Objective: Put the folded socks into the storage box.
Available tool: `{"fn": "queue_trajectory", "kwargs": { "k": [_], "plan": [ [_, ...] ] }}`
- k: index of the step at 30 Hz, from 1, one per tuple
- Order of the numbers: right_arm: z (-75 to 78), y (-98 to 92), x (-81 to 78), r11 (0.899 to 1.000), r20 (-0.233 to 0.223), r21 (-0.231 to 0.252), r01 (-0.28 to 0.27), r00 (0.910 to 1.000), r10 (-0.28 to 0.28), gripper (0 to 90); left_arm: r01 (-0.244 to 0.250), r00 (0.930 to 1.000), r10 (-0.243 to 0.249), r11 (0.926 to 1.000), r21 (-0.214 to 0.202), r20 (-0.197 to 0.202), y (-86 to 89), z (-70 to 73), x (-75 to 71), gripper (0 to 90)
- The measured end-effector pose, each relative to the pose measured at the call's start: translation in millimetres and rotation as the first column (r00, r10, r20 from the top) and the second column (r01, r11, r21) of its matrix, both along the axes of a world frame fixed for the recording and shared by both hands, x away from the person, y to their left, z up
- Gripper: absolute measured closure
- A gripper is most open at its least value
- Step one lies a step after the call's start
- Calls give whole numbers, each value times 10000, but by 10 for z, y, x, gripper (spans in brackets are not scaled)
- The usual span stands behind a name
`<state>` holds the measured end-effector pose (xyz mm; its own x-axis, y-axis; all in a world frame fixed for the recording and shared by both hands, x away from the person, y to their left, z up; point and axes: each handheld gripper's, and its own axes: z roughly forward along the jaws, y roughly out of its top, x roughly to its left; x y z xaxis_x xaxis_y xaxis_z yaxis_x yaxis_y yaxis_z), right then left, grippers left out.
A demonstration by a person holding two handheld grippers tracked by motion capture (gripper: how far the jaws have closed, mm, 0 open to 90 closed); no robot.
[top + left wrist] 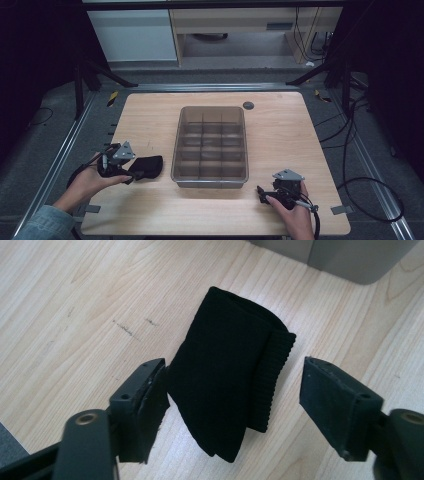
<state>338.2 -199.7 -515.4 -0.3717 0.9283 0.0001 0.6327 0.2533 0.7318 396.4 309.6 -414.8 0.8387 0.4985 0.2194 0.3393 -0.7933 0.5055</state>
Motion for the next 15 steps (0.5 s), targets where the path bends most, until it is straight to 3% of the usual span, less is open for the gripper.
{"fn": "queue_trajectory", "kwargs": {
  "k": [9, 15],
  "plan": [
    [0, -1, 2, 10000, 0, 0, -25, 10000, 25, 35, 265, 9996, -260, 9991, 345, -132, -2, 20, 23, 359],
    [0, -1, 1, 10000, -2, 0, -28, 10000, 28, 35, 586, 9978, -554, 9938, 943, -364, -48, -1, 52, 460]
  ]
}}
